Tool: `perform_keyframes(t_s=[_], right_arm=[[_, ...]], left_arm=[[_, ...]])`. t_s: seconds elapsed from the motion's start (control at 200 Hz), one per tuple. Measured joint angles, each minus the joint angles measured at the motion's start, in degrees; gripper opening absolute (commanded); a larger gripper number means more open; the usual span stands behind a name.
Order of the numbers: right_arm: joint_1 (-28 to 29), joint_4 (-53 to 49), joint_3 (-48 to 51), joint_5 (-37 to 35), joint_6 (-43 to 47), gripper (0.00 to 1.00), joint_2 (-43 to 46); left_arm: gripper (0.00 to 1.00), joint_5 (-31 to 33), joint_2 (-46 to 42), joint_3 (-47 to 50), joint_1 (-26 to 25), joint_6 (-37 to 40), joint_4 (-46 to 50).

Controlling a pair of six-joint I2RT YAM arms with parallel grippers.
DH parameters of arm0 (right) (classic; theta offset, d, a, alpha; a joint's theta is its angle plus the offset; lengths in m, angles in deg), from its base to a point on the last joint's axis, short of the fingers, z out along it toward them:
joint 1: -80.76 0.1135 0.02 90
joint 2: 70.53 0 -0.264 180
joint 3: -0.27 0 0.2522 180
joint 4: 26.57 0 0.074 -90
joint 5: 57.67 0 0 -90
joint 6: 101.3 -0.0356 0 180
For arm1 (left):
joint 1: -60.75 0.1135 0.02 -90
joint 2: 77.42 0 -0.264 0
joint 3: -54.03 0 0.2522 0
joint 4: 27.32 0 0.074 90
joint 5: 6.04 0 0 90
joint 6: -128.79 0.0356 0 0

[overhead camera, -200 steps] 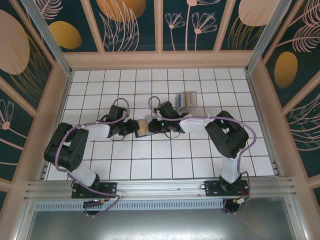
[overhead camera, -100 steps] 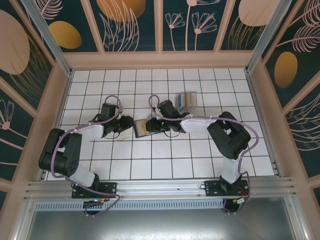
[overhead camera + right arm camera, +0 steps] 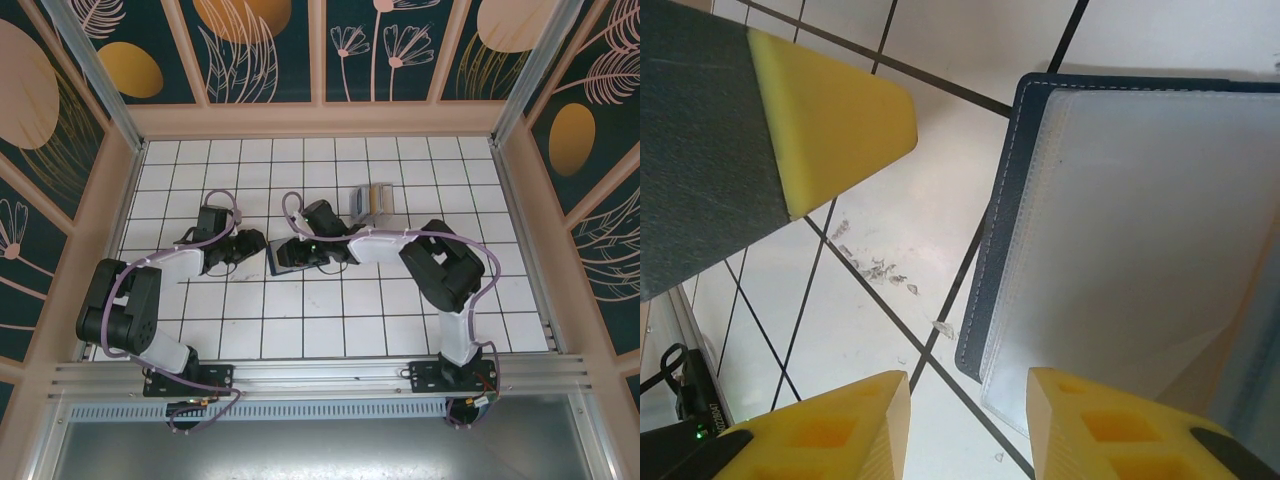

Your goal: Put the credit cards into the card holder

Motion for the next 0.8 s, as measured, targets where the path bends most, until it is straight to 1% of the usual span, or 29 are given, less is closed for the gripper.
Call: perform_keyframes(t_s=[0.105, 0.175, 0.27, 0.36, 0.586, 0.736, 0.801], right_arm=[[-0.42, -0.28, 1.68, -1.66, 1.11, 0.40, 3.23], [-1.40, -1.73, 2.01, -3.74, 2.54, 0.43, 6.73], [-4.22, -3.65, 1.97, -7.80, 4.76, 0.46, 11.91], [-8.50, -6.95, 0.81, -12.33, 6.29, 0.46, 14.99], [-19.37, -16.76, -2.47, -21.09, 7.85, 0.45, 15.50], [-22.12, -23.76, -6.71, -27.85, 9.05, 0.46, 13.79], [-22.60, -25.66, -8.66, -29.81, 9.51, 0.50, 12.48]], left_arm=[[0.42, -0.02, 0.00, 0.00, 0.00, 0.02, 0.00], [0.42, 0.55, 0.00, 0.00, -0.31, 0.46, 0.00], [0.41, 1.66, 0.00, -0.07, -1.22, 1.20, 0.04], [0.39, 2.91, 0.02, -0.55, -3.15, 2.08, 0.44], [0.34, 6.08, 1.05, -2.78, -7.65, 3.69, 1.11], [0.34, 9.14, 1.75, -2.78, -8.50, 4.55, 2.29], [0.34, 10.19, 1.92, -2.78, -8.50, 4.55, 2.91]])
